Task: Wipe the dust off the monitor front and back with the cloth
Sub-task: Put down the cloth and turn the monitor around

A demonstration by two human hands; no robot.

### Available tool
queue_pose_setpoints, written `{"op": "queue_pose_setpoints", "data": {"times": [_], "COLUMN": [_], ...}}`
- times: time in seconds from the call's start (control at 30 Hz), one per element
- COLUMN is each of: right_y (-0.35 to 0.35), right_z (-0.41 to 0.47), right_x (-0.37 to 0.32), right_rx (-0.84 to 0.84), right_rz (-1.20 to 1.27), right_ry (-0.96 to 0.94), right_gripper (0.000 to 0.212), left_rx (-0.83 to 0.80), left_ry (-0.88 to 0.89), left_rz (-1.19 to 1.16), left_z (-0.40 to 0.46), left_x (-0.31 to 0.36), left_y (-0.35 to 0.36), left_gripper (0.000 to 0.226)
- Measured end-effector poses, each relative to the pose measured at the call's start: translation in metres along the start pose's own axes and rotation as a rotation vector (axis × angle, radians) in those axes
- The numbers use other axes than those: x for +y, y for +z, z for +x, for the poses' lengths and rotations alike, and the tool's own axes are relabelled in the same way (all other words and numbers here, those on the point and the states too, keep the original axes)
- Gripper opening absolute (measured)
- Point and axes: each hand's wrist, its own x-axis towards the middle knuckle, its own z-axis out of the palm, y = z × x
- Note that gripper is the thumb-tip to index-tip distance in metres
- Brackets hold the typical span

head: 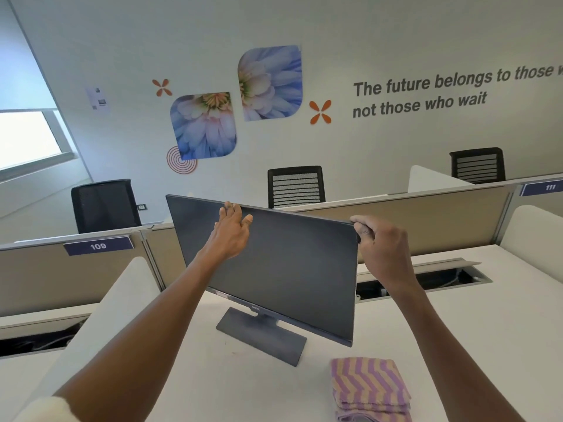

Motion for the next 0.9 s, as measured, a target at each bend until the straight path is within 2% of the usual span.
{"op": "queue_pose_setpoints", "data": {"times": [0.53,0.9], "right_y": [-0.019,-0.012], "right_z": [-0.037,-0.071], "right_x": [-0.039,-0.079], "right_rx": [-0.074,-0.079], "right_rz": [0.134,0.285], "right_ry": [-0.067,0.042], "right_gripper": [0.02,0.024], "left_rx": [0.031,0.02], "left_ry": [0.015,0.039], "left_rz": [-0.031,-0.05], "left_z": [0.009,0.01], "left_x": [-0.007,-0.012], "left_y": [0.003,-0.003], "left_gripper": [0.058,0.057]}}
